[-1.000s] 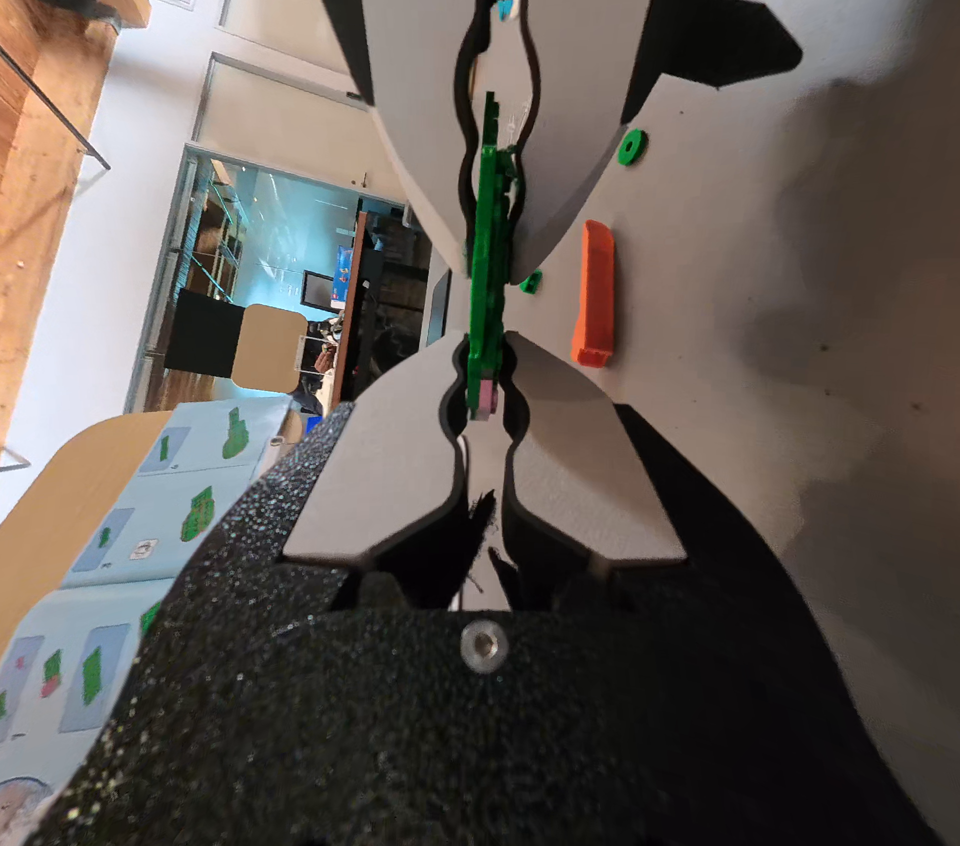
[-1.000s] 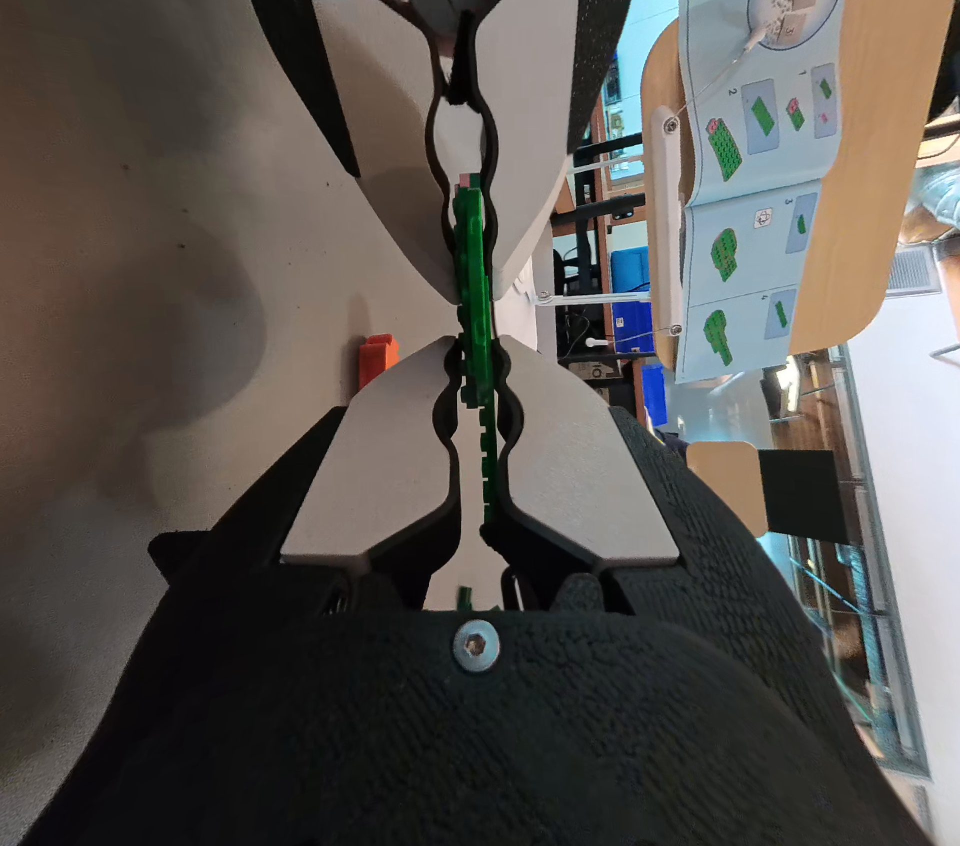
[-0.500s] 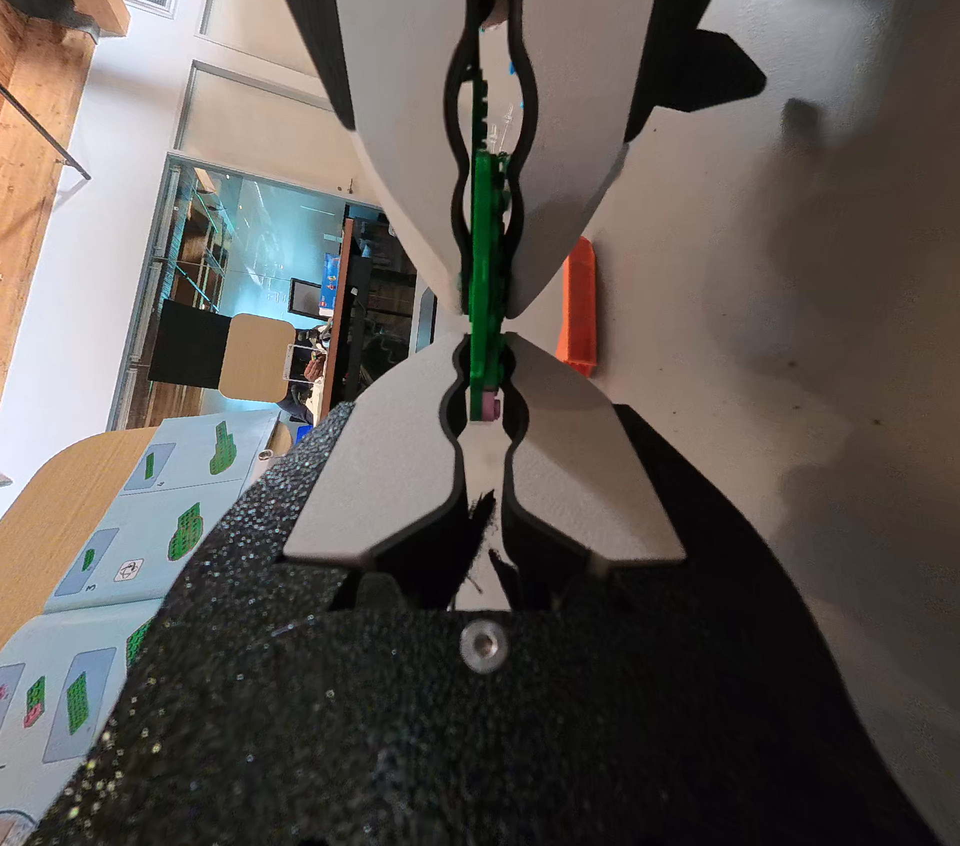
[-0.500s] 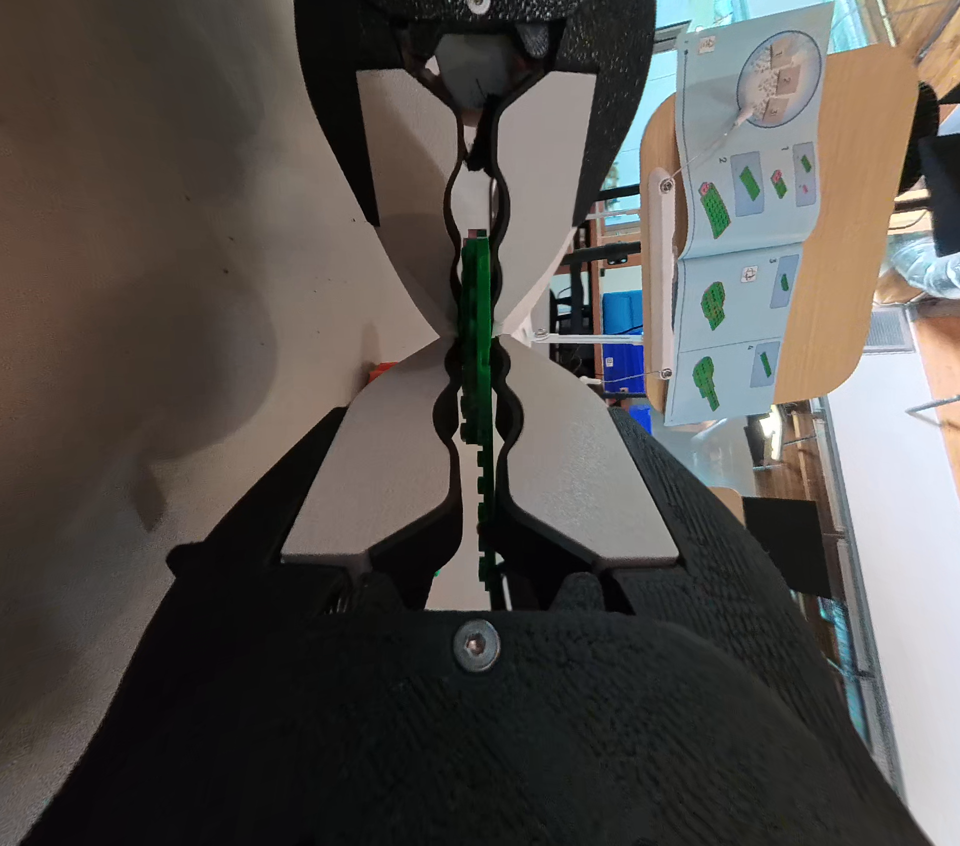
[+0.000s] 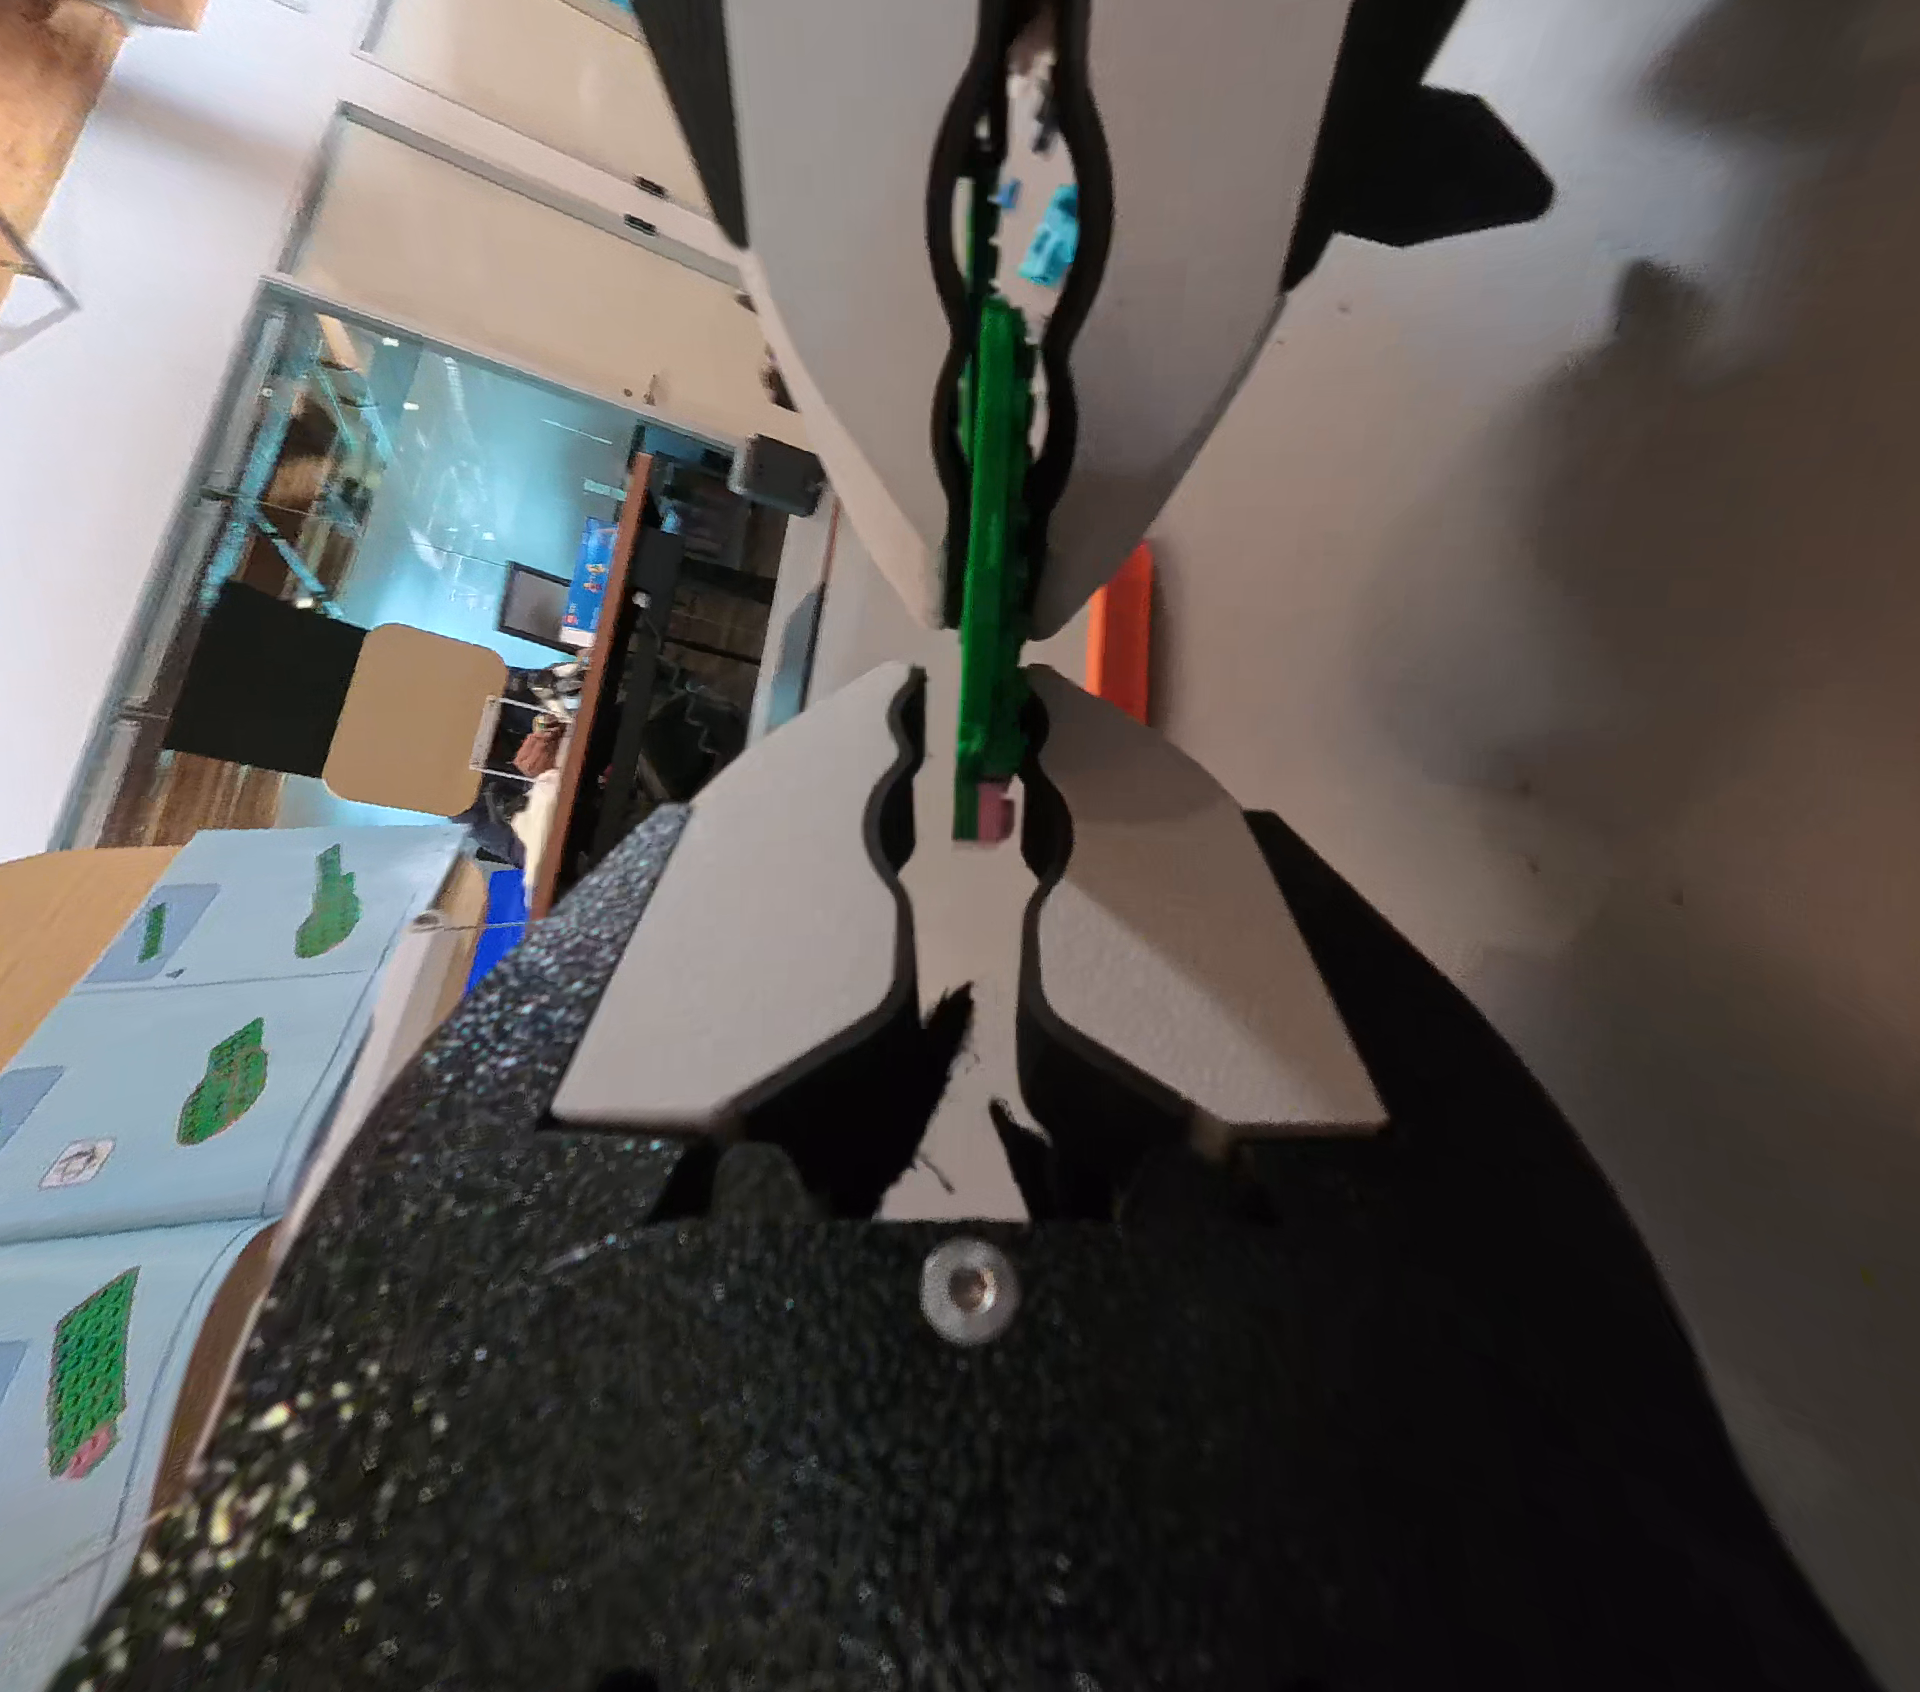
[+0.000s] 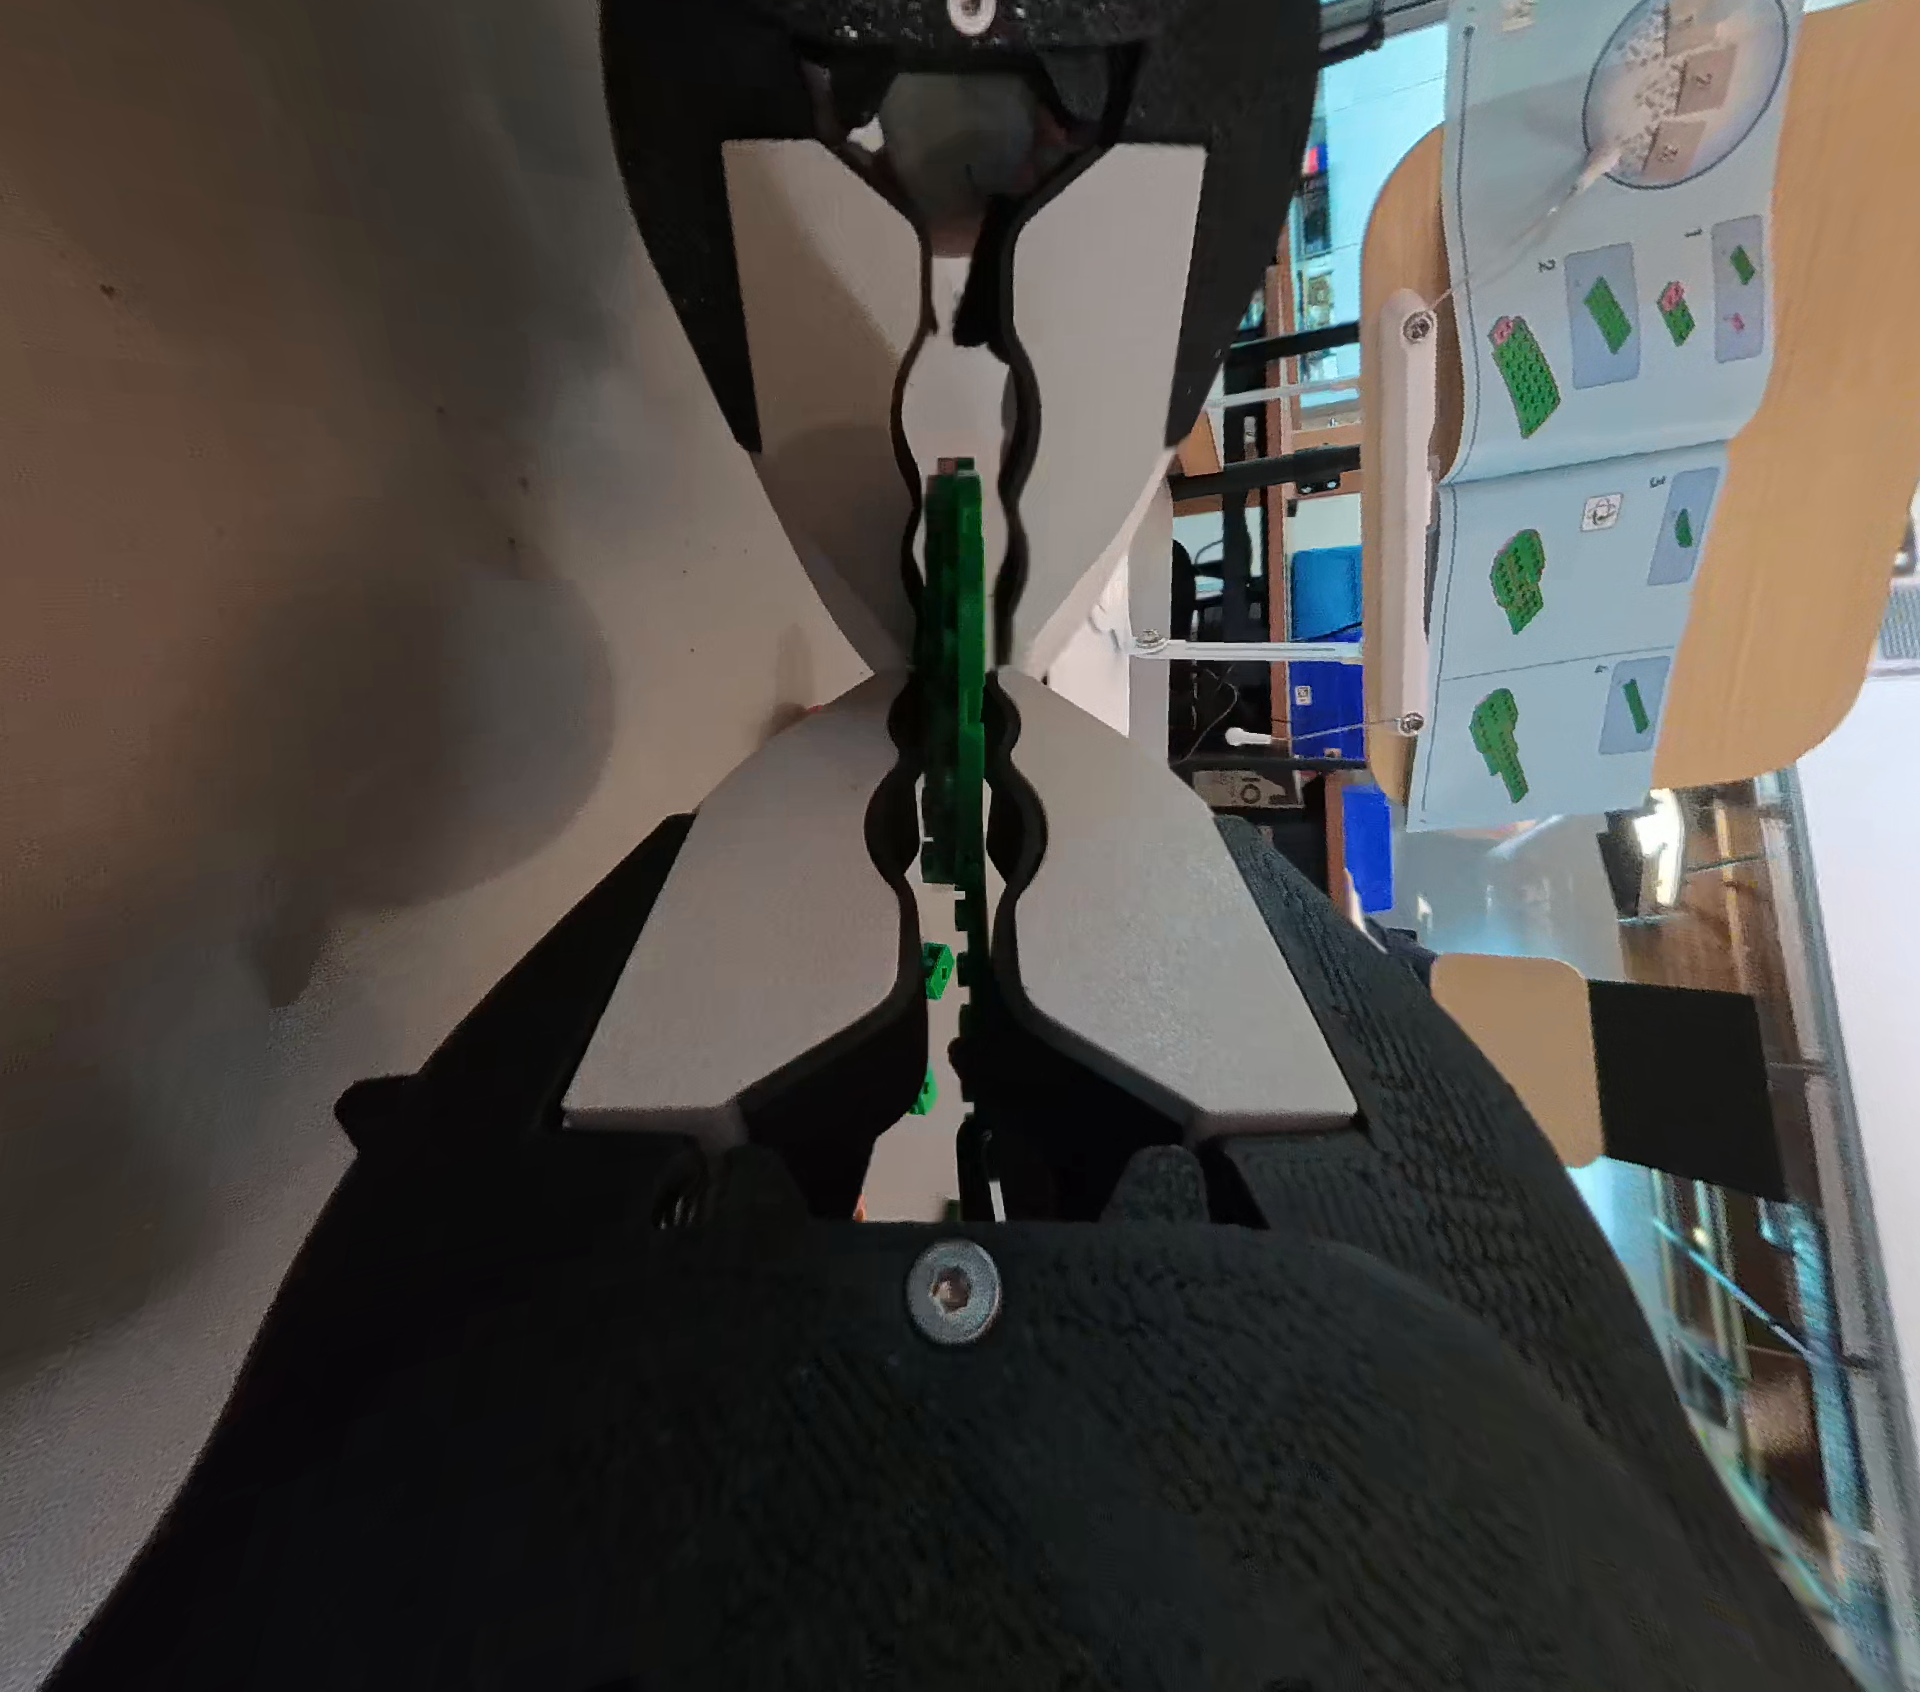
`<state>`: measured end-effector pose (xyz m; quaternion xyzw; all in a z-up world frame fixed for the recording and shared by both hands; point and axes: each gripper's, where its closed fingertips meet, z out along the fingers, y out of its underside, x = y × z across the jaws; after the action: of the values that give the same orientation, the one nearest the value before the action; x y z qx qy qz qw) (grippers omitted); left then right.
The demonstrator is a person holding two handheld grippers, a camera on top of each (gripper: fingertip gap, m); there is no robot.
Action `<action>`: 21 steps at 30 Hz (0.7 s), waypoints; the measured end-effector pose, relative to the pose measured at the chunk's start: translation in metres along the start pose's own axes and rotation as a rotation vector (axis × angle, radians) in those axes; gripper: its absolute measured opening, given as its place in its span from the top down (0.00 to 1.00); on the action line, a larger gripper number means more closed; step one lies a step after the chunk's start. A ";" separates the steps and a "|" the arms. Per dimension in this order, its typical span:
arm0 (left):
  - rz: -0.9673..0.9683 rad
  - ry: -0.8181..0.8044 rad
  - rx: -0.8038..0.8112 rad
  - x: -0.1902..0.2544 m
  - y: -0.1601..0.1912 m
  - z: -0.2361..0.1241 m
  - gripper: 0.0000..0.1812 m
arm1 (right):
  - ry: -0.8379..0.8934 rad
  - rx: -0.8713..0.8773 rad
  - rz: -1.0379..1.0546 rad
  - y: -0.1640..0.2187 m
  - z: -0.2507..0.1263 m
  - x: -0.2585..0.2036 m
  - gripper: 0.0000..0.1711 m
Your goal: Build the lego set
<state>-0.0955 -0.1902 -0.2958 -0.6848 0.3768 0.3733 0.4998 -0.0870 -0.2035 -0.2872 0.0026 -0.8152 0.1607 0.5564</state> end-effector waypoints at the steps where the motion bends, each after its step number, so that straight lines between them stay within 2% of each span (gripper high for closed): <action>1: -0.001 -0.036 0.008 -0.005 -0.001 -0.001 0.89 | 0.007 0.003 0.013 0.000 -0.001 0.002 0.96; 3: -0.002 -0.056 0.017 -0.008 -0.001 -0.002 0.88 | 0.019 0.012 0.028 0.000 -0.001 0.004 0.96; 5: 0.014 -0.043 0.030 -0.006 -0.003 -0.003 0.93 | 0.025 0.032 0.052 -0.002 -0.002 0.006 0.95; 7: 0.001 -0.006 0.028 -0.003 -0.004 -0.003 0.95 | 0.016 0.038 0.042 -0.002 -0.003 0.005 0.95; 12: -0.014 0.049 0.022 0.002 -0.003 -0.002 0.95 | -0.013 0.042 0.025 -0.002 -0.004 0.001 0.96; 16: -0.039 0.017 0.032 -0.006 -0.006 -0.002 0.95 | 0.041 0.089 0.091 -0.003 -0.006 0.009 0.95; 19: 0.028 -0.057 -0.001 -0.014 0.000 -0.003 0.95 | 0.062 0.084 0.140 0.004 -0.011 0.017 0.86; 21: 0.024 -0.069 -0.004 -0.017 0.004 -0.005 0.95 | 0.070 0.049 0.144 0.017 -0.014 0.020 0.85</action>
<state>-0.1055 -0.1931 -0.2813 -0.6677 0.3670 0.4035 0.5066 -0.0848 -0.1805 -0.2691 -0.0479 -0.7892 0.2203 0.5712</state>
